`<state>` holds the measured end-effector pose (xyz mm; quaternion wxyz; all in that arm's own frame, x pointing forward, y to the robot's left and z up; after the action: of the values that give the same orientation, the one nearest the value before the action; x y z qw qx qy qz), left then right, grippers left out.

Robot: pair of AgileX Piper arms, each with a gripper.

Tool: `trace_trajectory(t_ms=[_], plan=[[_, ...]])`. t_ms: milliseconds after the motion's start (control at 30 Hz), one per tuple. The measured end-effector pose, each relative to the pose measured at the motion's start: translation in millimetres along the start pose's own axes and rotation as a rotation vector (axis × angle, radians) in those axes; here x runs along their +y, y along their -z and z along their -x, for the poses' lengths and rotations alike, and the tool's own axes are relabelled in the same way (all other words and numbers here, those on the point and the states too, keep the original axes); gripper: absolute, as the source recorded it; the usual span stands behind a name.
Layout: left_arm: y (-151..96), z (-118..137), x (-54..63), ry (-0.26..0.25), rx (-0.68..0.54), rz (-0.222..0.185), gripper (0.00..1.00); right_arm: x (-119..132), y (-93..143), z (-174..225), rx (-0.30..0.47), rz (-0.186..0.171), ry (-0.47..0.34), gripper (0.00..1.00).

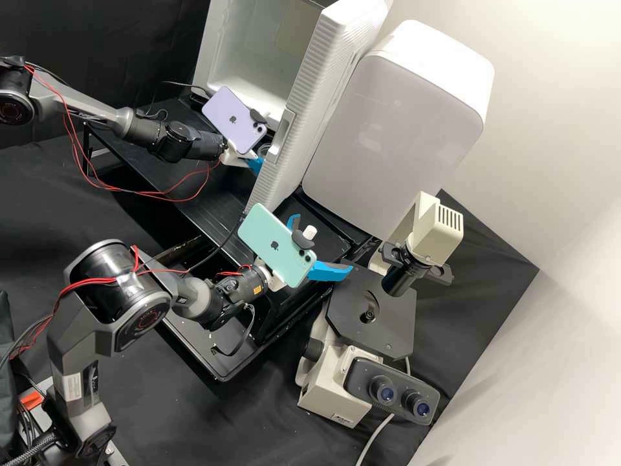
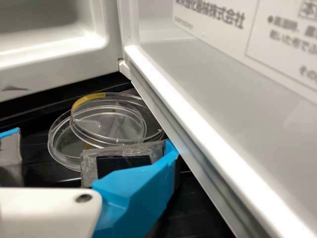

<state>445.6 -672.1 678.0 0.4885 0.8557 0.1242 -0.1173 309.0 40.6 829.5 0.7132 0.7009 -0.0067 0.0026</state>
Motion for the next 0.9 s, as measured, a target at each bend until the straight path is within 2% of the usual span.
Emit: trace_trajectory(t_ms=[900], plan=[[-5.3, 2.8, -4.3, 0.011, -0.034, 0.017, 0.00, 0.0, 0.0, 0.0, 0.000, 0.000, 0.000, 1.00]])
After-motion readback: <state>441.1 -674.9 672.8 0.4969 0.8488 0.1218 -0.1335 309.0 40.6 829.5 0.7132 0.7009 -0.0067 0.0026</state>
